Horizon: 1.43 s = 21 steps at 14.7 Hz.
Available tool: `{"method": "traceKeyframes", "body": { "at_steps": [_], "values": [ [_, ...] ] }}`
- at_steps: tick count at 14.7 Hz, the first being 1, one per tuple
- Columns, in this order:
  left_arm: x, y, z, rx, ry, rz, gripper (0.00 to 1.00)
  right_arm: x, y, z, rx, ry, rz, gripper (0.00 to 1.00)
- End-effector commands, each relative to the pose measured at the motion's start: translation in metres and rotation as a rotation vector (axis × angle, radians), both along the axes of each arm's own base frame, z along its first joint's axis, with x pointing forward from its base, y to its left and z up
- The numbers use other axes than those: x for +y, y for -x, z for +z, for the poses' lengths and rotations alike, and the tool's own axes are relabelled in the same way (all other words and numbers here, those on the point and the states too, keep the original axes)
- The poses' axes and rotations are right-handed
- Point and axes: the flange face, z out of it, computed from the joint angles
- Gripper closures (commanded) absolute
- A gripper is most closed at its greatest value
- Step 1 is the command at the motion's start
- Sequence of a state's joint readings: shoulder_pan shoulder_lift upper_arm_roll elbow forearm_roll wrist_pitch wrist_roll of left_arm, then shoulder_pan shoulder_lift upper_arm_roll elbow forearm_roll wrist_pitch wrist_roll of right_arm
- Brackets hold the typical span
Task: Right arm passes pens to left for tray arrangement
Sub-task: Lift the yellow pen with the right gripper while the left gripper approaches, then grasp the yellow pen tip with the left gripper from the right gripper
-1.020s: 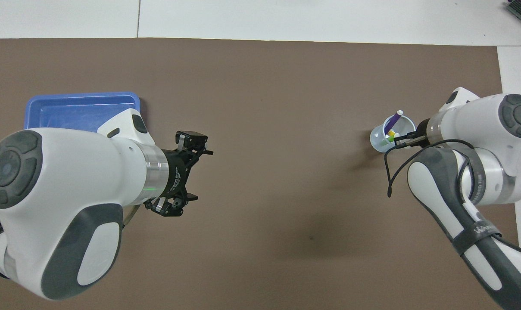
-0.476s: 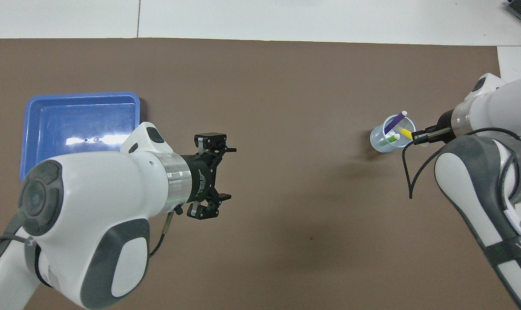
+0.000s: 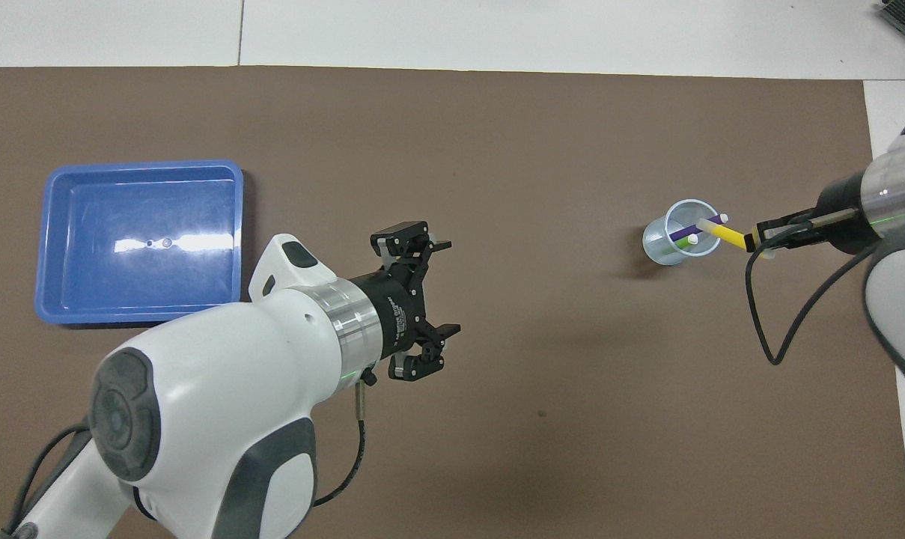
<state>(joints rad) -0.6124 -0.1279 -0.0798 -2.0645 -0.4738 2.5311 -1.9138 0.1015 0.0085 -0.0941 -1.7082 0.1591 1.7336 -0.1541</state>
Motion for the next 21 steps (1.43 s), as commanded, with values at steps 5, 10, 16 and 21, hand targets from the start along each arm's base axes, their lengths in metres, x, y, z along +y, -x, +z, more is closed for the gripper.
{"method": "traceKeyframes", "body": {
  "at_steps": [5,10,16,21],
  "values": [
    [-0.046,-0.002,-0.009,-0.033,0.121,0.069,0.00,0.020,-0.009,0.054,0.021,-0.297,-0.273,1.00],
    [-0.085,-0.021,-0.001,-0.050,0.180,0.090,0.00,0.072,-0.002,0.057,0.077,-0.336,-0.308,1.00],
    [-0.111,-0.024,-0.003,-0.093,0.223,0.093,0.00,0.097,0.010,0.062,0.111,-0.418,-0.155,1.00],
    [-0.112,-0.025,-0.015,-0.076,0.207,0.091,0.00,0.105,0.022,0.069,0.129,-0.416,-0.095,1.00]
  ]
}}
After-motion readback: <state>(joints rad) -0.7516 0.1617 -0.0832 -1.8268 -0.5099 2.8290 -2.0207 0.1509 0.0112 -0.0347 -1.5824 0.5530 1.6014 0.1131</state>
